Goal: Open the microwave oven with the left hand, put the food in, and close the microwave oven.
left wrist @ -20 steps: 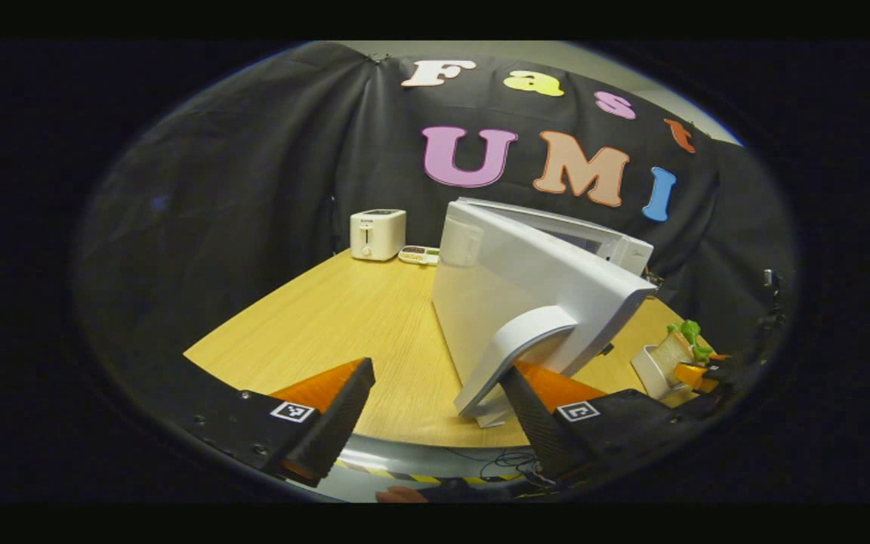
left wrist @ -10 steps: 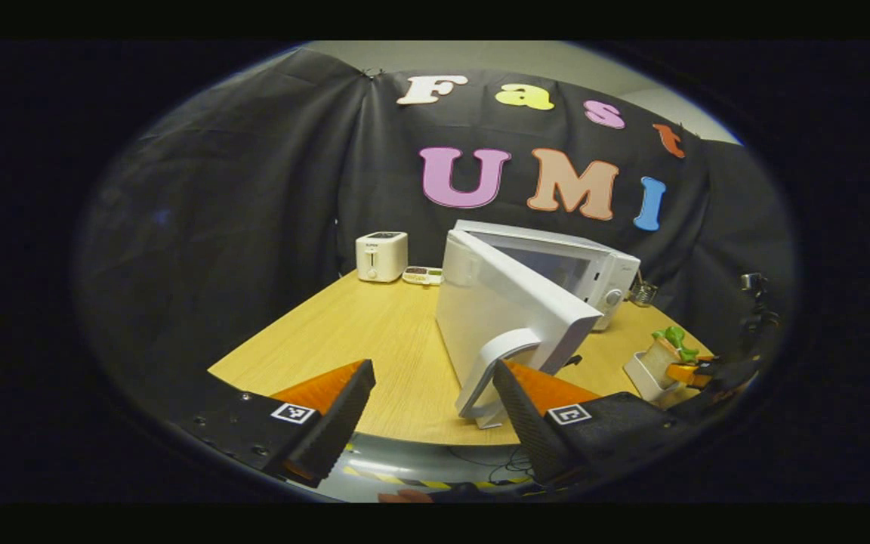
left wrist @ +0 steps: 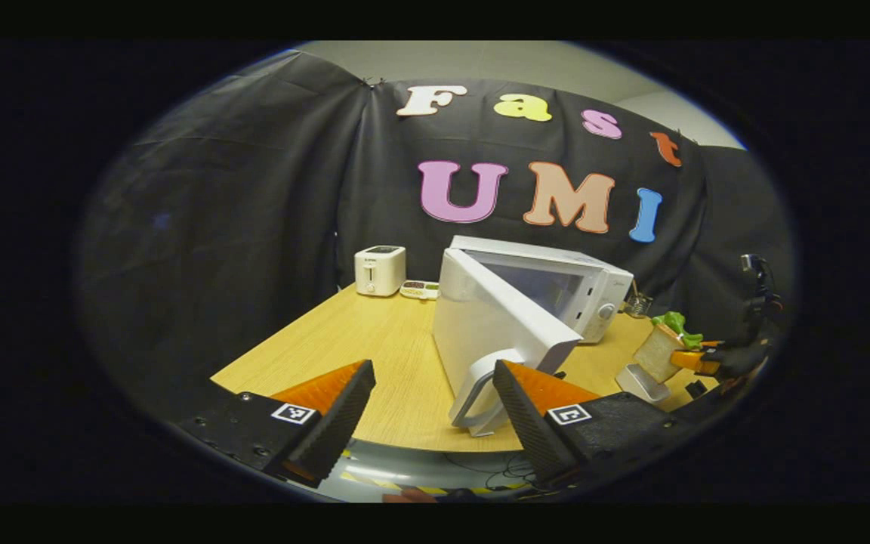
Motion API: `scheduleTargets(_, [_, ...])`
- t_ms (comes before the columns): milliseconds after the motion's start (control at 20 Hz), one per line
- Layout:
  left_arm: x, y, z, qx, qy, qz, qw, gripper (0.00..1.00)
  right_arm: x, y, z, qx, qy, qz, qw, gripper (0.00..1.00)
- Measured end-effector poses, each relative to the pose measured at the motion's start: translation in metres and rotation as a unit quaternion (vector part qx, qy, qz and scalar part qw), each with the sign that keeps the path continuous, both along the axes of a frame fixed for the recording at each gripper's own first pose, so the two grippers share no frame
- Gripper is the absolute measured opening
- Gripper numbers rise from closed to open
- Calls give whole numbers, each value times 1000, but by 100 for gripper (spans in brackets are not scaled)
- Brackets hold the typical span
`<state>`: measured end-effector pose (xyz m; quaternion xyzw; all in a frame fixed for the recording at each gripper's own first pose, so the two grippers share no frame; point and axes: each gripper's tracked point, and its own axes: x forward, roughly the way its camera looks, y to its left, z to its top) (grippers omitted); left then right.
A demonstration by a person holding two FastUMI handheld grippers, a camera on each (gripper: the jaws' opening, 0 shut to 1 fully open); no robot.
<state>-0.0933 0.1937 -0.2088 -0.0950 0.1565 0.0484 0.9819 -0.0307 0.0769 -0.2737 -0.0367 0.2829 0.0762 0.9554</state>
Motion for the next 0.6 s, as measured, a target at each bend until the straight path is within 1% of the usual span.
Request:
scheduleTargets(50, [-1, -1, 2, -3, 0, 0, 1000, 92, 3, 3, 3, 7, 2, 3, 1000, 35])
scheduleTargets(150, [-5, -2, 6, -3, -3, 0, 1000, 92, 12, 13, 11, 26, 3, 6, 1000, 35])
scheduleTargets(200, [-8, -3, 9, 0, -4, 0, 1000, 96, 17, 19, 14, 35, 4, 10, 999, 35])
scheduleTargets(300, [-11, -4, 13, 3, -5, -1, 1000, 96, 26, 34, 19, 62, 9, 15, 998, 35])
scheduleTargets(500, [-16, -5, 21, 9, -8, -2, 1000, 96, 57, 67, 23, 135, 31, 7, 990, 35])
scheduleTargets(550, [-17, -6, 24, 10, -11, -3, 1000, 99, 65, 76, 24, 150, 34, 6, 988, 35])
scheduleTargets(600, [-17, -8, 26, 8, -13, -6, 1000, 95, 75, 85, 24, 168, 38, 2, 985, 35])
